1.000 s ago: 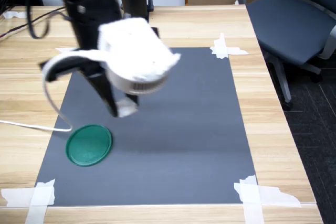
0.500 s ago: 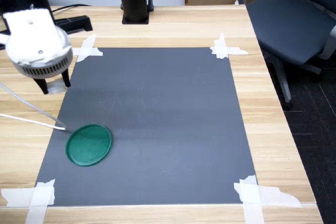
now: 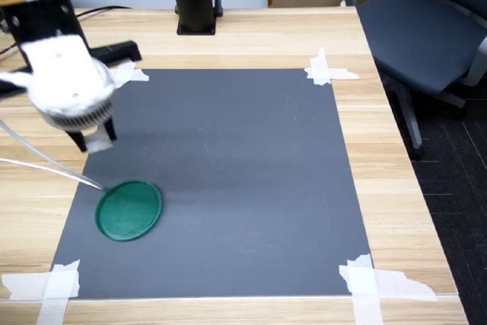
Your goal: Grasp a white terminal and put it in the green lid.
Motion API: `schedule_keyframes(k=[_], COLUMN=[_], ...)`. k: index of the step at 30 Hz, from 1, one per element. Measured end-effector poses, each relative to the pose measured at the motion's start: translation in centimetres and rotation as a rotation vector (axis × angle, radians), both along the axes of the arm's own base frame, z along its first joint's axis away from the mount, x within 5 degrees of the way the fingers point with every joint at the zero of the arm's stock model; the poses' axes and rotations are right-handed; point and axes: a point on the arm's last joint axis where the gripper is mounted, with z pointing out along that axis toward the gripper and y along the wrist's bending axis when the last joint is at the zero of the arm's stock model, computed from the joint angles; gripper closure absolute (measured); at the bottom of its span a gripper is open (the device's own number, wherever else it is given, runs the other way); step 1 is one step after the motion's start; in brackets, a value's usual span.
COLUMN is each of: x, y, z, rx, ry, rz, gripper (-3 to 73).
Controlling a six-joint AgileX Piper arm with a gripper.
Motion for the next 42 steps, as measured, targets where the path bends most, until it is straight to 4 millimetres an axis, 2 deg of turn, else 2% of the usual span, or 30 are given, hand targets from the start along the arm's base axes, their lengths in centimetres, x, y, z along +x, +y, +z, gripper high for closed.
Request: schedule_keyframes(k=[5,17,21,26,29,36,42], x=[1.4,2.8,3.0,3.1,3.1,3.4,3.5], y=[0.9,0.4,0.1,0.0,0.1,0.3,0.2], z=[-2.1,-6.5,-7.6,-8.0,-8.0,-7.9,-7.9], rx=[-0.046,-0.073,-0.096,-0.117,-0.113,-0.098,-0.097], ry=[0.027,0.122,0.153,0.162,0.156,0.12,0.117], rz=[-0.012,-0.024,-0.014,0.02,0.035,0.029,0.026], gripper=[44.3,44.3,44.3,44.3,39.8,16.0,10.8])
